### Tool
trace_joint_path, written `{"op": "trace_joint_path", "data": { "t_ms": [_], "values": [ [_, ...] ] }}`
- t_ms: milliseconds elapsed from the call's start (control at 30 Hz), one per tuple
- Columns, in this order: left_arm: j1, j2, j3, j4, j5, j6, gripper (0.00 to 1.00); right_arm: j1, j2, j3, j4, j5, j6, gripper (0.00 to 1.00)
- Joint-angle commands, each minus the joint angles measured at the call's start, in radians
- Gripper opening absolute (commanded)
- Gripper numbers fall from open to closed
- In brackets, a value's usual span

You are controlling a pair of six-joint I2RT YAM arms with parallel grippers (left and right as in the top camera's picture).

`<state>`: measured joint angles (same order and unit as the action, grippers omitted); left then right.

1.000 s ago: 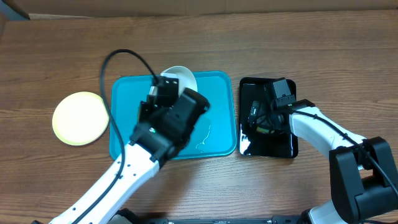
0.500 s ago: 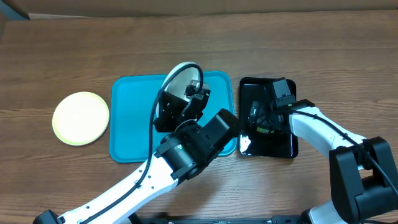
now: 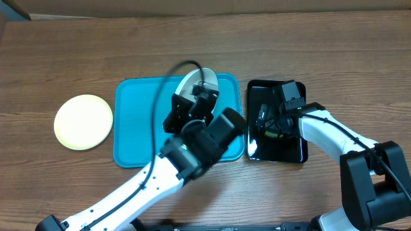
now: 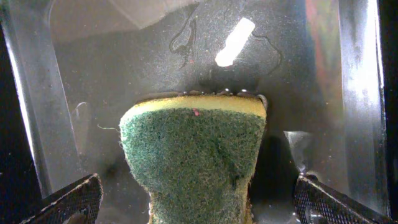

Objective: Clean dirty plates on tray and stack at the side
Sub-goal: 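Lift the white plate off the teal tray with the left gripper, then lower the white plate onto the yellow plate stack, release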

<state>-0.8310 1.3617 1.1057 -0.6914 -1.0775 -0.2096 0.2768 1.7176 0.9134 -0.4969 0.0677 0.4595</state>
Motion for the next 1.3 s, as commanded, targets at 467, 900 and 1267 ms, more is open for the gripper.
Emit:
{"op": "trace_joint_path", "data": {
  "t_ms": [467,900,1267],
  "values": [
    [1.069,0.008,0.0,-0.154,0.898,-0.293,0.04,0.002,0.004,-0.003,-0.005,-0.002,0.004,1.0],
    [1.516,0.008,-0.106,-0.072,0.895,-0.356,0.04,0.003,0.004,-0.003,-0.005,-0.002,0.003,1.0],
    [1.518,0.008,-0.179,0.048,0.904,-0.356,0.04,0.003,0.004,-0.003,-0.005,-0.002,0.004,1.0]
  ]
}}
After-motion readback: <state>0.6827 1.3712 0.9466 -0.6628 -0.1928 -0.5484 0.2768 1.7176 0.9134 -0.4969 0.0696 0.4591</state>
